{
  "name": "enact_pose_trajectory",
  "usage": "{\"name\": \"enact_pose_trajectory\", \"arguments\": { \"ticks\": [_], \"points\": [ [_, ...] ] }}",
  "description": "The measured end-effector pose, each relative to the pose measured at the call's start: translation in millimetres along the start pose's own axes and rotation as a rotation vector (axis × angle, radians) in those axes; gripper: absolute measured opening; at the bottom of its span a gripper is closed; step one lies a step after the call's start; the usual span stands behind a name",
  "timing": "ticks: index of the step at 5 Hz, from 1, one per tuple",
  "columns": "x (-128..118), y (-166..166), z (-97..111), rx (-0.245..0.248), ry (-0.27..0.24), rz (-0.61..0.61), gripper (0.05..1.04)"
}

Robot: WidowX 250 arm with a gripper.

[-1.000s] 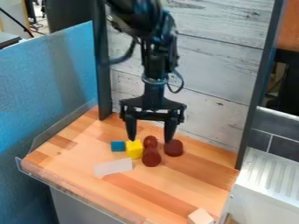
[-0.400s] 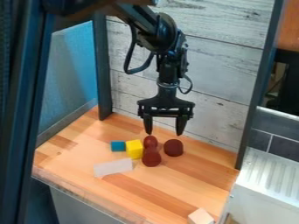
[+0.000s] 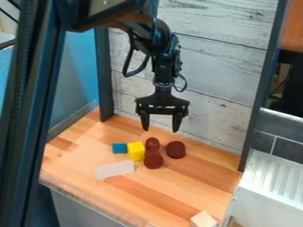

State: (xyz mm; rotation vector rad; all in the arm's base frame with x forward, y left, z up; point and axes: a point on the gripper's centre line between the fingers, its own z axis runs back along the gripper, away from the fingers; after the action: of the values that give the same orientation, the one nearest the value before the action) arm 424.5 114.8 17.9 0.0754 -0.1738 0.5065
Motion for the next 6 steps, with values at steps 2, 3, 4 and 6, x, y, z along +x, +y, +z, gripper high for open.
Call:
{"name": "enact_pose_trajectory", "arguments": {
  "ticks": [2,3,4,6],
  "points": [
    [15,28,-17,0.043,0.033,0.029,1.000],
    [13,29,-25,0.047,0.048,0.026,1.000],
    [12,29,-31,0.049,0.054,0.023,1.000],
    [9,27,-54,0.058,0.094,0.008,1.000]
  ]
}}
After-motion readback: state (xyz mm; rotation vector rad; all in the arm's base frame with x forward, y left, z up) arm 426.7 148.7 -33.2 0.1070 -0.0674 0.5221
